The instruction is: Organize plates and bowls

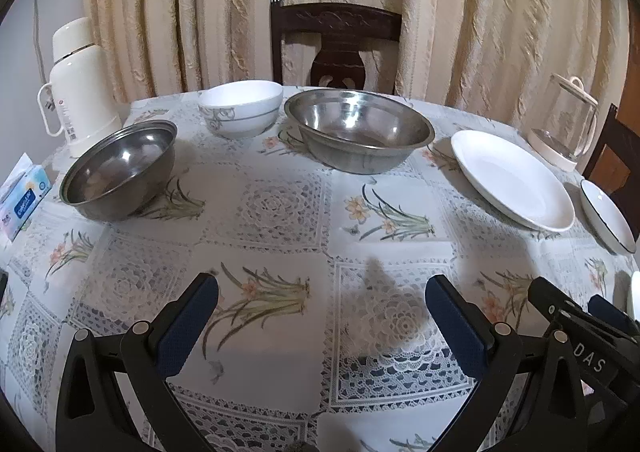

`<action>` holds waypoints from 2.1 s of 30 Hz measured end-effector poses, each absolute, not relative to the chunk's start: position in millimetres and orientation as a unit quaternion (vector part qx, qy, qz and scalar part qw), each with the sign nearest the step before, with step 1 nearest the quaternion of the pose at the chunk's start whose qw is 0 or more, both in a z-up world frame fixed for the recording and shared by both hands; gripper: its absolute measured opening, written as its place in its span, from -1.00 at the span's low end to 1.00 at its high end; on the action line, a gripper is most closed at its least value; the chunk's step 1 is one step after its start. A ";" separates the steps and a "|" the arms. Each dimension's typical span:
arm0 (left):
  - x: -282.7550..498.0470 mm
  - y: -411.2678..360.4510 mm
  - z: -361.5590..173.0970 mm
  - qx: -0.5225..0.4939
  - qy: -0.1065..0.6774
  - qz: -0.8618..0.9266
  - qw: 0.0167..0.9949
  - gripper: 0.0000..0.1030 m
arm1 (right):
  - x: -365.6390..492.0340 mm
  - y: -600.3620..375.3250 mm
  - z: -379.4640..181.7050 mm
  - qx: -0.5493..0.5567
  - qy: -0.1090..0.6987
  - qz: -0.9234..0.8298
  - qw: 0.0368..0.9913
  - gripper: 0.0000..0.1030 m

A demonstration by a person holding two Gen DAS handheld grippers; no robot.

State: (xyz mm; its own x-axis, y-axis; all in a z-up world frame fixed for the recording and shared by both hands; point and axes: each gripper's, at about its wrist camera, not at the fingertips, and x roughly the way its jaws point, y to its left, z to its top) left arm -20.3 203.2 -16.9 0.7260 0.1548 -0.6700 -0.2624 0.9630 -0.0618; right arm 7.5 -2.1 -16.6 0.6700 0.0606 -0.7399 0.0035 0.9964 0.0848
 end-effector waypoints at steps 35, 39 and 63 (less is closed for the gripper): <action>25.1 170.7 -10.4 -0.096 0.423 0.001 0.901 1.00 | 67.2 -67.6 -11.4 0.080 0.473 0.039 0.877 1.00; 52.6 156.9 -10.3 -0.113 0.446 -0.027 0.888 1.00 | 92.6 -76.7 -7.7 0.091 0.486 0.051 0.868 1.00; 170.3 133.8 -20.6 -0.198 0.464 -0.087 0.859 0.60 | 195.9 -113.6 -24.9 0.228 0.520 0.138 0.811 0.73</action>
State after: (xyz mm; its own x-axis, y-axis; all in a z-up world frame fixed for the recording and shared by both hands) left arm 170.3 133.8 -20.6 0.5547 -0.3332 -0.7624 -0.0346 0.9063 -0.4212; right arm 195.9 -113.6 -24.9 0.4208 0.4605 -0.7816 0.0135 0.8583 0.5129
